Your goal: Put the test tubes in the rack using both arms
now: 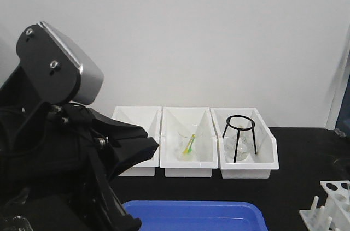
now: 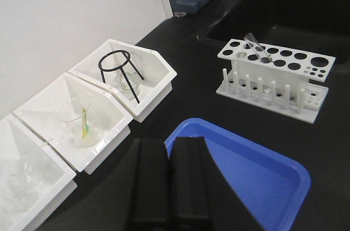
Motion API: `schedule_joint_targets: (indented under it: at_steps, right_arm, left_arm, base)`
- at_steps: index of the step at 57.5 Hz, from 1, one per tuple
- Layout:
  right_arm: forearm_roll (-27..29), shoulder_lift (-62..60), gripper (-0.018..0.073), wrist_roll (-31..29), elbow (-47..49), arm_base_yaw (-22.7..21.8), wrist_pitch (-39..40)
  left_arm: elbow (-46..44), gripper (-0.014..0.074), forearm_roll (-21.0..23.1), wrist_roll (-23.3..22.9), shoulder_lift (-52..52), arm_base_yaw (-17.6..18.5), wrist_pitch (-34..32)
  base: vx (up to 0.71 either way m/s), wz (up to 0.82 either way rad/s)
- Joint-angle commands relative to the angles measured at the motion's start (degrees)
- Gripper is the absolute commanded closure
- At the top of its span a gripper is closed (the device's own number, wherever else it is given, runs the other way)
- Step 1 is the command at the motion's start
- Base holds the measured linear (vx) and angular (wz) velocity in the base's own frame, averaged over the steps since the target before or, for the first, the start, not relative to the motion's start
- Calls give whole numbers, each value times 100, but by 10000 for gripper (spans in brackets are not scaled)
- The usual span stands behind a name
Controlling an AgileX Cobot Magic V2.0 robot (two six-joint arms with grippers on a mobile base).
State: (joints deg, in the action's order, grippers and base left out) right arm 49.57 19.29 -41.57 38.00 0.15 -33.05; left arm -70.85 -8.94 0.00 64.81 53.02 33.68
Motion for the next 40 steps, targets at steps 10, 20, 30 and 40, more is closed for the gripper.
schedule_joint_targets:
  at_steps: [10, 20, 30, 40]
  right_arm:
    - [196, 72, 567, -21, 181, -24, 333]
    - [196, 72, 567, -21, 181, -24, 333]
    - [188, 72, 567, -21, 181, -24, 333]
    - [188, 72, 567, -21, 181, -24, 333]
  left_arm:
    - [-186, 614, -61, -35, -122, -1, -399]
    - [-186, 614, -498, 0, -135, -1, -440]
    - [-152, 614, -943, 0, -301, -203, -454]
    - [705, 614, -643, 0, -964, -1018, -1344]
  base:
    - [0, 0]
    - [0, 0]
    - [0, 0]
    - [0, 0]
